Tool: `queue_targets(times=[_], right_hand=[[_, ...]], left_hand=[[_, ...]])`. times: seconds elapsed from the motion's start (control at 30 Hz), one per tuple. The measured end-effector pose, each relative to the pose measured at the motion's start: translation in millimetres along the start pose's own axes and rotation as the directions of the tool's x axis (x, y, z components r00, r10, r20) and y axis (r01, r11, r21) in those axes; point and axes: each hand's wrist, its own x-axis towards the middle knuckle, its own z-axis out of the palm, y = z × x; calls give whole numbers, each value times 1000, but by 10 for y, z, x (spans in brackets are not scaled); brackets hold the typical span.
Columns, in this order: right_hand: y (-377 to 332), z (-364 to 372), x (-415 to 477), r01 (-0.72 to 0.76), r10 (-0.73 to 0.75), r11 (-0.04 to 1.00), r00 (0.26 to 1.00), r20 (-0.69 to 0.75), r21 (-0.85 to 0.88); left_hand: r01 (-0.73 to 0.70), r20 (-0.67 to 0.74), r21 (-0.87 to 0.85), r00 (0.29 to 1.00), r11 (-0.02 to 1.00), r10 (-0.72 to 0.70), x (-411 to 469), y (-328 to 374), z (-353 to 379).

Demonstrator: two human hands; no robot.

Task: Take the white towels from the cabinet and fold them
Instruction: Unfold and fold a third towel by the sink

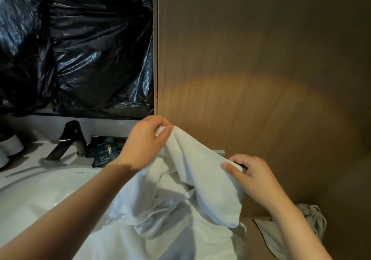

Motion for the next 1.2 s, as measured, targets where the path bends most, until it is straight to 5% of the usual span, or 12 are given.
queue_targets(times=[0.37, 0.67, 0.8, 0.97, 1.2], right_hand=[[-280, -326, 141, 97, -67, 987, 973, -222, 128], [-1203, -988, 399, 381, -201, 877, 843, -499, 291], [-1118, -919, 458, 264, -104, 912, 889, -446, 313], [-685, -532, 349, 36, 83, 940, 940, -331, 340], [-370, -214, 238, -138, 270, 896, 925, -269, 423]], left_hand=[[14, -174, -32, 985, 999, -20, 297, 235, -111], [-268, -443, -133, 877, 954, 184, 794, 1242, -521], [-214, -292, -104, 940, 971, 175, 808, 1177, -295], [-3, -46, -101, 999, 995, -2, 514, 639, 220], [156, -22, -97, 987, 983, -159, 238, 258, 382]])
